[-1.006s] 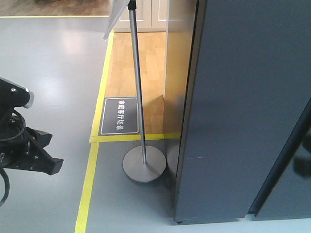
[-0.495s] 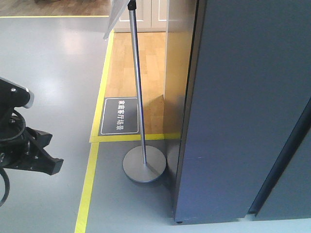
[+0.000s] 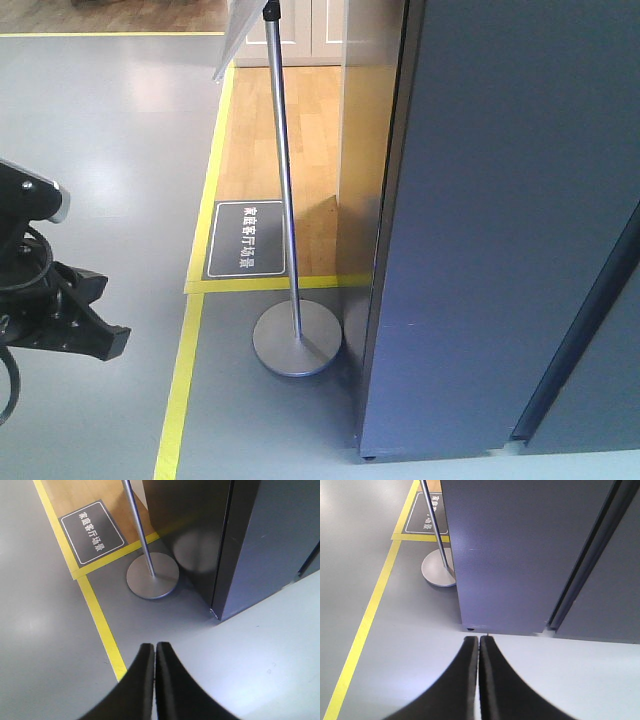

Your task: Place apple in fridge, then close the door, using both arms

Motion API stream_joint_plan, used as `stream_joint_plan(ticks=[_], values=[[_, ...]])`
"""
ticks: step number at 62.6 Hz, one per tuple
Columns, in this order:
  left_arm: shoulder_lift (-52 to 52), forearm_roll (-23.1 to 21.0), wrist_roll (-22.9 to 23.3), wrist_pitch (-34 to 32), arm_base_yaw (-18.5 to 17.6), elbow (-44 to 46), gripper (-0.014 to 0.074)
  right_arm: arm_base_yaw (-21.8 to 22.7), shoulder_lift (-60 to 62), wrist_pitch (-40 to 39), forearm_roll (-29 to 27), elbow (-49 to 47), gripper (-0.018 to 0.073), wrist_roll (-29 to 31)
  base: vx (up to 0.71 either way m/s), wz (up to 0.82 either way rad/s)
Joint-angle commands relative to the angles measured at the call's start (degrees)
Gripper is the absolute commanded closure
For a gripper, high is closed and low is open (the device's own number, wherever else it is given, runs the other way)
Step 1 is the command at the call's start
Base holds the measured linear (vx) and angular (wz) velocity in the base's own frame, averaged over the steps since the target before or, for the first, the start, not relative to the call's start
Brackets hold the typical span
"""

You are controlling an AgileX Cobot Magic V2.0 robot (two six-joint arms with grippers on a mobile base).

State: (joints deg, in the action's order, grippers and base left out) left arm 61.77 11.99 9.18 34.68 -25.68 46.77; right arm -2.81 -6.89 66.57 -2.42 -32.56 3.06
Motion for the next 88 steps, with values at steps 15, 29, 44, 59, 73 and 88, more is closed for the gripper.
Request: stream_joint_plan(ticks=[15, 29, 44, 59, 73, 88], values=[[-1.7, 0.3, 0.6, -2.9, 0.1, 1.3, 0.0603, -0.1, -0.9, -3.0, -0.2, -1.4, 0.0563, 0.0, 0.00, 0.00], [-8.9, -1.6, 1.9, -3.4, 5.0, -1.0, 0.0603, -0.1, -0.9, -3.0, -0.2, -1.4, 0.0563, 0.0, 0.00, 0.00], [-24.8, -10.0, 3.8, -8.3, 13.6, -14.6, 0.0603, -0.1, -0.9, -3.0, -0.2, -1.4, 0.0563, 0.0, 0.00, 0.00], [-43.6, -15.8, 3.8, -14.5, 19.5, -28.5, 0.0603, -0.1, -0.9, -3.0, -0.2, -1.4, 0.0563, 0.0, 0.00, 0.00], [-57.0, -16.6, 3.8, -19.4, 21.7, -38.7, 0.0603, -0.1, -0.9, -3.0, -0.2, -1.4, 0.0563, 0.0, 0.00, 0.00], [-63.0, -16.4, 3.8, -28.5, 23.2, -47.3, 0.0603, -0.1, -0.9, -2.9, -0.2, -1.4, 0.0563, 0.0, 0.00, 0.00]])
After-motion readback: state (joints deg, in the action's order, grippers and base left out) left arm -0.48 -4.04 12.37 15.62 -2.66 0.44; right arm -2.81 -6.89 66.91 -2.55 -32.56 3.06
